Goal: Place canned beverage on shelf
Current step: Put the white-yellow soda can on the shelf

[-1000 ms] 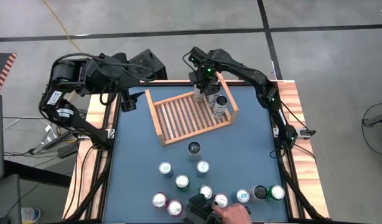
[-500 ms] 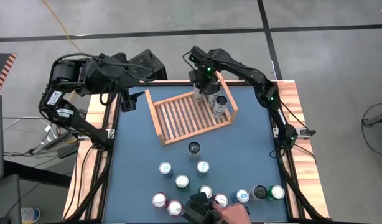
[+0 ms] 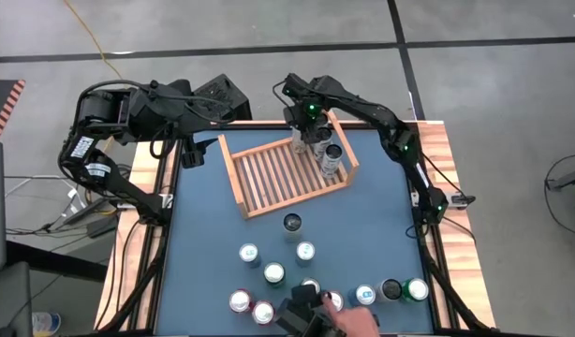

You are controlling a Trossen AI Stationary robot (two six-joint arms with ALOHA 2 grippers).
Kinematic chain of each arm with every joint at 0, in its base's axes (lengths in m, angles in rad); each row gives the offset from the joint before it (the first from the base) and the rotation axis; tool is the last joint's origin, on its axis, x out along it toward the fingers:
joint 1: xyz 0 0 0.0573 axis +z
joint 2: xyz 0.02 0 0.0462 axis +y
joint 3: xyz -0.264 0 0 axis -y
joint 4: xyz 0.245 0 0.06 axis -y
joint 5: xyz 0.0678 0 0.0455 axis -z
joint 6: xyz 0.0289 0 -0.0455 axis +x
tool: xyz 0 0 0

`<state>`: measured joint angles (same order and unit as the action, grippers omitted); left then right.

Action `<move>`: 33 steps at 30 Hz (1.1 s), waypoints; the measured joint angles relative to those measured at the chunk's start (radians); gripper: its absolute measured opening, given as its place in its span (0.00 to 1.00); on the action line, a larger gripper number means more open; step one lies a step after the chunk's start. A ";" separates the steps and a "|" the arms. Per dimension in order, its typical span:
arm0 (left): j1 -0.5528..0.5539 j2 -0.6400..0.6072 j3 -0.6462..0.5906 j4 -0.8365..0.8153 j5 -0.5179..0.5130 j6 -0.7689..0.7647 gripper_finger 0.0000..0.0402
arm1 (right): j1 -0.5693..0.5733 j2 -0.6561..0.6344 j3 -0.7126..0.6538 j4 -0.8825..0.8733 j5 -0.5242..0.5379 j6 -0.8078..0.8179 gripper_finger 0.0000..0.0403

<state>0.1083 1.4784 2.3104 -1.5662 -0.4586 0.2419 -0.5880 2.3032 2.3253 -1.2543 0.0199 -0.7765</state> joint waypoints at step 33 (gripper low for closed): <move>0.000 0.000 0.000 -0.005 0.002 0.002 0.79 | -0.001 -0.009 0.005 -0.076 0.043 0.178 0.46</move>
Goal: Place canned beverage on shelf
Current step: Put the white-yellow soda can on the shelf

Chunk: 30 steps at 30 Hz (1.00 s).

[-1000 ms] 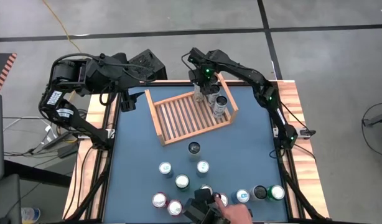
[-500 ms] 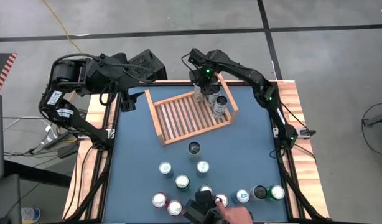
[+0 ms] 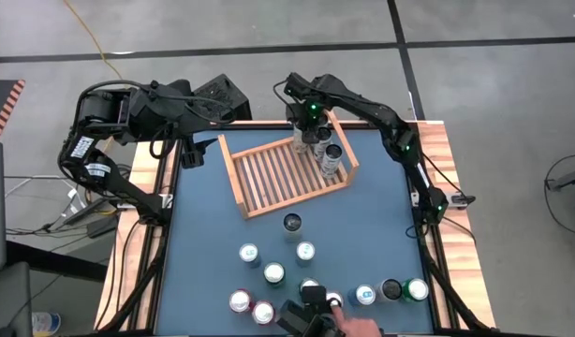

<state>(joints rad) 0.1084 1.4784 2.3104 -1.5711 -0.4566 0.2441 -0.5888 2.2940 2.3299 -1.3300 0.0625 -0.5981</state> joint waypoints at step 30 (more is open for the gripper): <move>0.000 0.000 0.000 0.000 0.005 -0.021 0.79 | 0.014 0.000 0.000 -0.001 0.008 0.104 0.63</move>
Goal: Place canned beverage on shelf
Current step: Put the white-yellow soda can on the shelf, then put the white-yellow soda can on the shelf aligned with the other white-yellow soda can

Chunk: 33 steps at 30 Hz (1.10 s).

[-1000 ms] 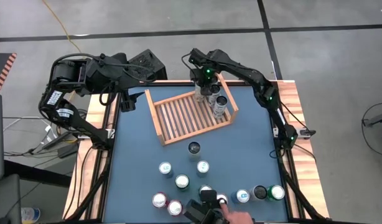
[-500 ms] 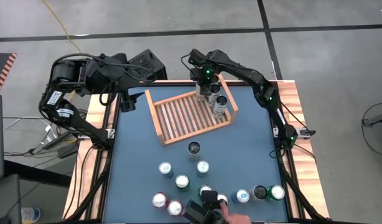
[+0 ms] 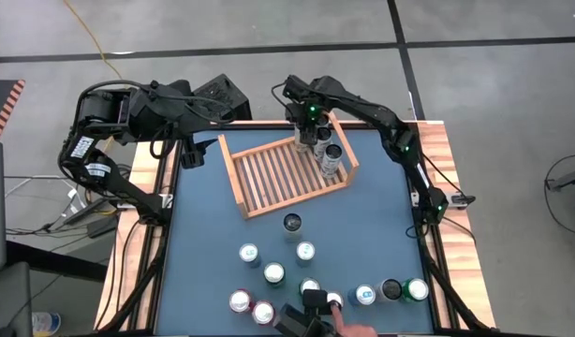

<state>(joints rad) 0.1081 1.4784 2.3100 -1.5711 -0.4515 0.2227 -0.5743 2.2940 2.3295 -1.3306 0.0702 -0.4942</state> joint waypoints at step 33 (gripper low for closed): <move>0.000 0.000 0.000 0.000 0.084 0.047 0.79 | 0.341 -0.432 0.026 -0.189 -0.126 0.313 0.64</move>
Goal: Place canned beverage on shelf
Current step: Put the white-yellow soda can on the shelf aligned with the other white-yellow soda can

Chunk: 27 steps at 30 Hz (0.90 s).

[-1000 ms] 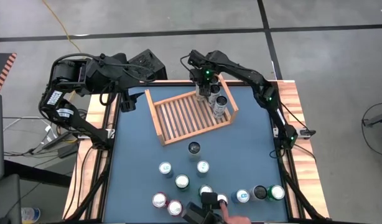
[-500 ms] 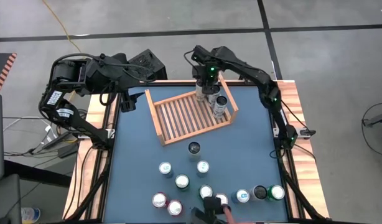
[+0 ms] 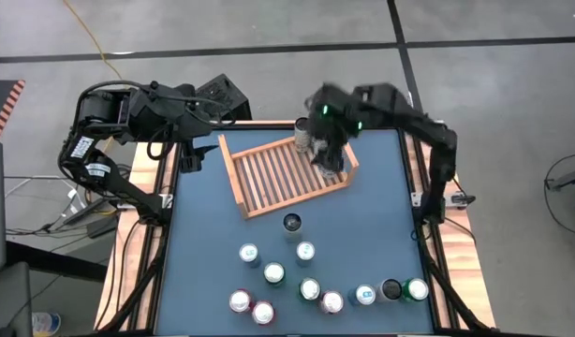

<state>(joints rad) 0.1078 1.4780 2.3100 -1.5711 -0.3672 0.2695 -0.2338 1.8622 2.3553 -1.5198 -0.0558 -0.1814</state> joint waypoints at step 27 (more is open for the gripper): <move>-0.003 -0.044 0.000 0.000 0.154 -0.011 0.79 | 0.324 0.321 -0.002 0.065 0.093 0.267 0.63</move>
<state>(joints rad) 0.1043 1.4339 2.3096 -1.5711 -0.2133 0.2581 0.0906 2.1831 2.3535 -1.4548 0.0368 0.0854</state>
